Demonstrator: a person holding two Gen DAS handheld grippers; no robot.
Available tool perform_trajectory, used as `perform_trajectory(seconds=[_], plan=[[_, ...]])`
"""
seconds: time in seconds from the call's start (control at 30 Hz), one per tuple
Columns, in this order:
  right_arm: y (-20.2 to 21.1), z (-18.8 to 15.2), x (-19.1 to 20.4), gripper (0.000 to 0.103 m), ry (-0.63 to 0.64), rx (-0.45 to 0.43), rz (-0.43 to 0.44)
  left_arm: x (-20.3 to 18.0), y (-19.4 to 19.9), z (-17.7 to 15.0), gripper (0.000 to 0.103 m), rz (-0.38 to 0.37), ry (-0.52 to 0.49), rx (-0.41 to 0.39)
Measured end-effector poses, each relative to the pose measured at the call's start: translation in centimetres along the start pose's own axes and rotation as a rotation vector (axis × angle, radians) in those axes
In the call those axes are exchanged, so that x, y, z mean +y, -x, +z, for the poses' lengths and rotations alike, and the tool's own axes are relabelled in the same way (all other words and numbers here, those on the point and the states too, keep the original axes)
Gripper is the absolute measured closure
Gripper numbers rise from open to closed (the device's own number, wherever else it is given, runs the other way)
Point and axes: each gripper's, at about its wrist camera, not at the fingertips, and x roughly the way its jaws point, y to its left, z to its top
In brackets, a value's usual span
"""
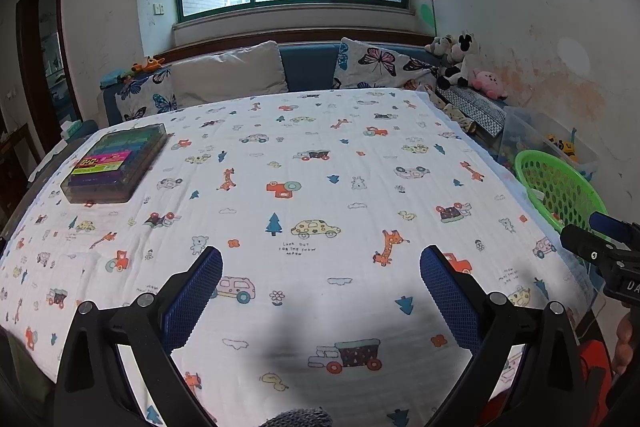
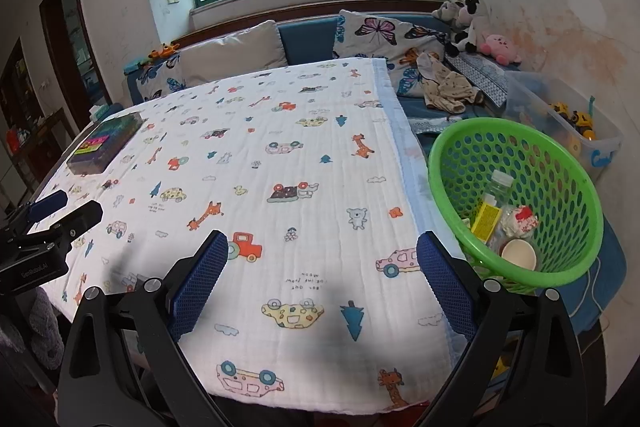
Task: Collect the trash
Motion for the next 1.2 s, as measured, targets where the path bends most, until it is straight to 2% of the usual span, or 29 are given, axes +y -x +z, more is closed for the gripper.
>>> perform_trajectory(seconds=[1.2], plan=[[-0.03, -0.15, 0.31, 0.008, 0.001, 0.003, 0.006, 0.1, 0.08, -0.09, 0.007, 0.005, -0.011, -0.007]])
